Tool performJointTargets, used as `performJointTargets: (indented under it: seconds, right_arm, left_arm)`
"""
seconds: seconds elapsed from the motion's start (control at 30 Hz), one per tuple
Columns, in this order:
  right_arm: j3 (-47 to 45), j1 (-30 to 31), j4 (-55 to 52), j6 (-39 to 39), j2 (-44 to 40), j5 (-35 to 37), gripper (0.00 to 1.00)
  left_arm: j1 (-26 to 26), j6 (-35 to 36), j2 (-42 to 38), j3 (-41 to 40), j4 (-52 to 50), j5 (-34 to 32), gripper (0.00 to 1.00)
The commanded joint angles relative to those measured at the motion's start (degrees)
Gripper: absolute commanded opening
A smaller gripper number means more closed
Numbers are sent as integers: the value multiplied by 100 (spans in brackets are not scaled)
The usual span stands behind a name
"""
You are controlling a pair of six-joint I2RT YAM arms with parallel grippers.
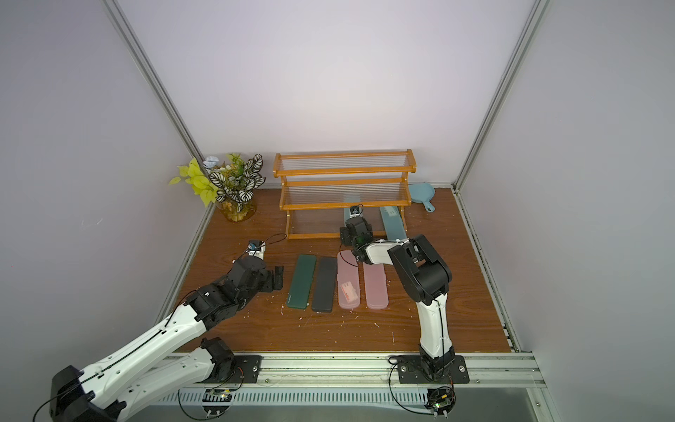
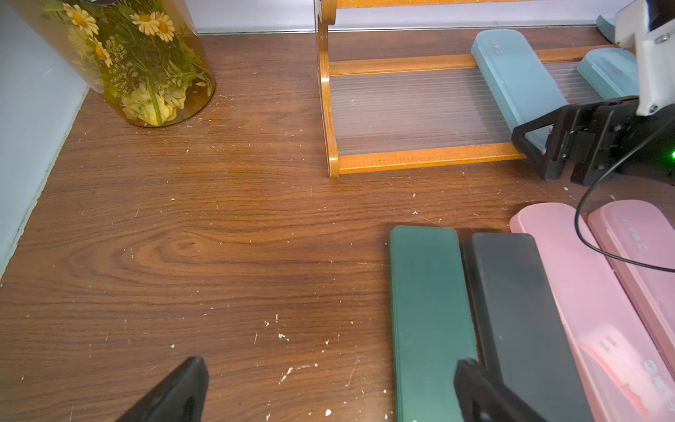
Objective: Remove the pencil cases from the shelf
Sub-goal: Pick up the pencil case from the shelf.
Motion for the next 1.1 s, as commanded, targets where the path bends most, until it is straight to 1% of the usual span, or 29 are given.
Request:
performJointTargets:
  seconds: [0.0,0.27,0.47,0.83,1.07]
  right_arm:
    - [12,11,-97,48,-119,57,66]
    - [-359,52,-94,60,-529,14,64]
    - [-702,83,-233,52,-1060,-42,63]
    - [-1786,163,-248,32,-2349,-226,62]
    - [-2650,224,-451,112,-3396,-243,62]
  left_arm:
    - [79,52,-45,-21,-132,5,99]
    - [80,-6,-45,-47,-41,28,99]
    - [80,-105,-58,-82,23,31,99]
    - [80,-370,-72,-152,209,102,99]
    - [80,-421,11,-100,421,133,99]
